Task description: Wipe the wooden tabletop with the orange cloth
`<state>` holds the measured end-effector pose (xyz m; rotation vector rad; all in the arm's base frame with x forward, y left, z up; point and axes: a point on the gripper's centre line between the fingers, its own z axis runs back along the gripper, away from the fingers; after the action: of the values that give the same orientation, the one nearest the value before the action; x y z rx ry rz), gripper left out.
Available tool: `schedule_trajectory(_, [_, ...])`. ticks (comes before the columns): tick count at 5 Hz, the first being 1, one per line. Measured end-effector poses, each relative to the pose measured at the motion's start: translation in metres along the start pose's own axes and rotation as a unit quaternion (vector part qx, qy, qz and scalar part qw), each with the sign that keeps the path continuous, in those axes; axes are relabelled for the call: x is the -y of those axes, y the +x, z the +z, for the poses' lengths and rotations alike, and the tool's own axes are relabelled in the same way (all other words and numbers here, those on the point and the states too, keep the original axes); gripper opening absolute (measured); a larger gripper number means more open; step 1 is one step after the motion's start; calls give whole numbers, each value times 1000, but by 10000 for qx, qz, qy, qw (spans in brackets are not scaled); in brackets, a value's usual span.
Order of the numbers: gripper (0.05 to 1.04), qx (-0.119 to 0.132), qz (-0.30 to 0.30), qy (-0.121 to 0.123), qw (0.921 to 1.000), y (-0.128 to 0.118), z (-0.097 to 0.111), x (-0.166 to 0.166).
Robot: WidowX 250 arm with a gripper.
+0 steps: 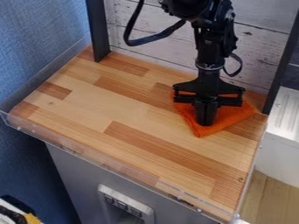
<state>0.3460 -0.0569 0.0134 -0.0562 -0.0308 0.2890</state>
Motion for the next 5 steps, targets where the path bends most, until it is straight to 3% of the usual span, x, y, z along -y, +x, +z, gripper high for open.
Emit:
schedule_trajectory(2, [63, 67, -963, 183, 9952, -10, 0, -9])
schedule_trajectory(5, [63, -163, -1472, 404, 9881, -42, 5, -28])
